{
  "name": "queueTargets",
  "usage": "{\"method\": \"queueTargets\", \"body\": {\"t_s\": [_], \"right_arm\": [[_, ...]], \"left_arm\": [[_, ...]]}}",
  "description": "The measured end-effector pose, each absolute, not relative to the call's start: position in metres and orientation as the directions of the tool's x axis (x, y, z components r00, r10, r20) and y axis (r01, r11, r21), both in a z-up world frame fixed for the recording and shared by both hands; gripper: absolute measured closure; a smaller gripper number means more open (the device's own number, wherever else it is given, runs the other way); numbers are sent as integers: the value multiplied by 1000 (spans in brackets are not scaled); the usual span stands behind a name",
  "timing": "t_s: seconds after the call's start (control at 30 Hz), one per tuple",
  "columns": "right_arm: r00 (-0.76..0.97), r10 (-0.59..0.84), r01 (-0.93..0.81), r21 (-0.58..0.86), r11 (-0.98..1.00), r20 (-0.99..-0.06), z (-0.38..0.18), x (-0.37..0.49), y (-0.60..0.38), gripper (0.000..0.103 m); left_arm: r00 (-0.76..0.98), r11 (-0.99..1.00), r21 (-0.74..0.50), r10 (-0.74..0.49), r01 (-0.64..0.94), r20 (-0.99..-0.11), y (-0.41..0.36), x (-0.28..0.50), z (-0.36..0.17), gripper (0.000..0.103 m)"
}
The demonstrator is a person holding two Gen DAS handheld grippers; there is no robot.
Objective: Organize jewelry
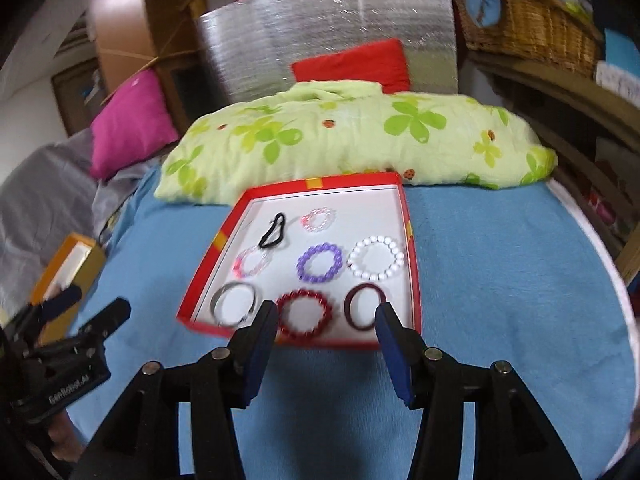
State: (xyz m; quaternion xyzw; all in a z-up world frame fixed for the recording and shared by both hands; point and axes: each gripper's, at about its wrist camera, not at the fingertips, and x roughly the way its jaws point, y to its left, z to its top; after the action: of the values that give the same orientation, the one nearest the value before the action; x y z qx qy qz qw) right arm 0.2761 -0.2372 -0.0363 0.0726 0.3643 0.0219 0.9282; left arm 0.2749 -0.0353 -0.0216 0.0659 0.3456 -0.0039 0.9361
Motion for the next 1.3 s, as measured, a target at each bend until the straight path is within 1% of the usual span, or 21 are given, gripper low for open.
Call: {"method": "queueTargets", "body": {"t_s": [0.17,0.3,0.53,0.83,1.3], "right_arm": [[766,88,-16,118,993,-637,-26,235,-227,41],[783,85,-9,126,992,-616,-22,204,-229,41],[796,66,16,130,991,-602,-21,172,-237,41],[794,51,26,117,993,-605,-22,164,-235,40],[763,36,34,95,995,-645,-34,176,-224,39]], "left_arm": [[763,993,101,19,61,-646,-32,243,-23,16],[772,991,118,33,55,-635,-31,229,-22,16],[769,993,95,10,66,-639,-29,211,-20,16],[790,997,60,4,42,-614,-20,193,-10,16],[786,998,49,9,27,-618,-10,193,-19,16]]}}
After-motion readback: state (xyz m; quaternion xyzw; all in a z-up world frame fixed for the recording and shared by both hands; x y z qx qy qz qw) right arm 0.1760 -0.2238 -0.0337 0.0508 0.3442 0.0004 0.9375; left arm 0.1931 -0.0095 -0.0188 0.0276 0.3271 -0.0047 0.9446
